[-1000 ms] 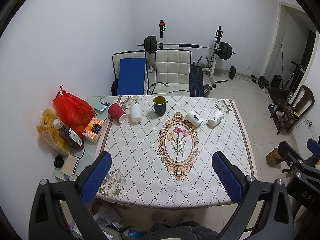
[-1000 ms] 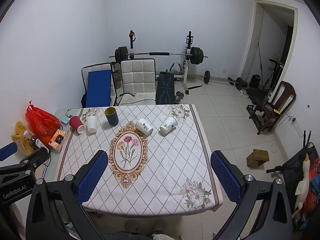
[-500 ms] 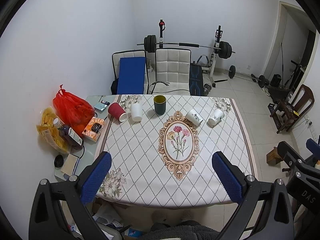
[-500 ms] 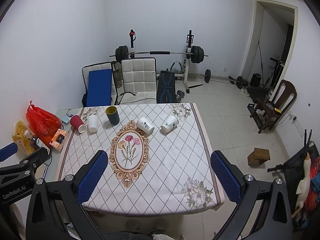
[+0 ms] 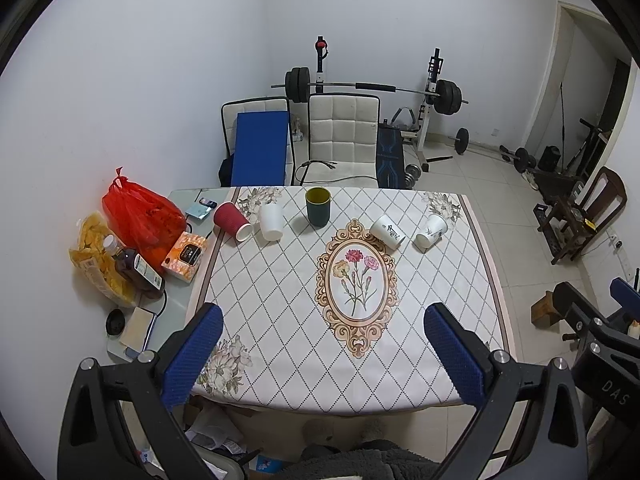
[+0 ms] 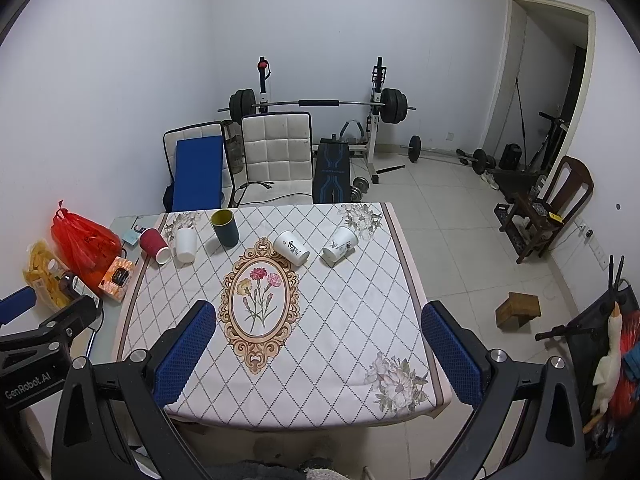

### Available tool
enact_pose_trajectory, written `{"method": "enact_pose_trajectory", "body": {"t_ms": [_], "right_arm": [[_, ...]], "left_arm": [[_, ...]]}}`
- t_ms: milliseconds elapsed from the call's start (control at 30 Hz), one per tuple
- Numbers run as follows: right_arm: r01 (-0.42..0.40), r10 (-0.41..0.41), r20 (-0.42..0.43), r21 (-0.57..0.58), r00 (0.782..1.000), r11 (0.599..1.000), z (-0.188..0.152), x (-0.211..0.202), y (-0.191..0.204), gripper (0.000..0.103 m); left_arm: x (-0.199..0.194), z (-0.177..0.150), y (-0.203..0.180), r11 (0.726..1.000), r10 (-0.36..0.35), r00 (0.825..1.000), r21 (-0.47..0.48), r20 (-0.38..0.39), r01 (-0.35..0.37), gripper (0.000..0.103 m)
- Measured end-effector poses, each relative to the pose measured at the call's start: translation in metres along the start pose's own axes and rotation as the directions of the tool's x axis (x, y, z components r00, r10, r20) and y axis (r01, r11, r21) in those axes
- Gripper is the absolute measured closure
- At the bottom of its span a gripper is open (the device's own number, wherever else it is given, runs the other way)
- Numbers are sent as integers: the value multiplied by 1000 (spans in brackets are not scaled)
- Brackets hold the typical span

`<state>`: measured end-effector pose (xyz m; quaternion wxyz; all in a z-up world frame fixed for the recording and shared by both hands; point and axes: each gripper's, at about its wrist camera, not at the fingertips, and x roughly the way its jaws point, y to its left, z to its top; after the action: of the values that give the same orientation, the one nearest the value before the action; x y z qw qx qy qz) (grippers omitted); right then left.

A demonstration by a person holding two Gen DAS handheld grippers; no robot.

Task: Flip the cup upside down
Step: 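Move the left gripper toward the white calligraphy cup lying on its side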

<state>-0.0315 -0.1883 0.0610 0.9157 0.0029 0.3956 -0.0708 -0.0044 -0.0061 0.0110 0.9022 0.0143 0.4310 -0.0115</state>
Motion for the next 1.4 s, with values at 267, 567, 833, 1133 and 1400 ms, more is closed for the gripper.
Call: {"method": "enact_pose_trajectory", "body": {"t_ms": [267, 567, 833, 1133, 1400], "right_arm": [[26, -24, -21, 97, 999, 995, -11, 40, -6, 0], [101, -75, -183, 134, 980, 986, -31, 174, -15, 0], [93, -34, -366, 143, 930, 985, -42, 318, -37, 0], [91, -24, -503, 109, 864, 990, -38, 457, -49, 0], [108, -21, -608, 107, 793, 988, -41, 550, -55, 0]], "left_arm": [[49, 7, 6, 999, 29, 999, 22, -25, -28, 0], [165, 18, -9, 996, 36, 983, 88, -178, -21, 0], [274, 33, -38, 992, 93, 939, 110, -330, -60, 0], [406, 66, -71, 997, 71, 857, 45, -511, -56, 0], [512, 89, -82, 976, -150, 721, -220, -676, -3, 1]]}}
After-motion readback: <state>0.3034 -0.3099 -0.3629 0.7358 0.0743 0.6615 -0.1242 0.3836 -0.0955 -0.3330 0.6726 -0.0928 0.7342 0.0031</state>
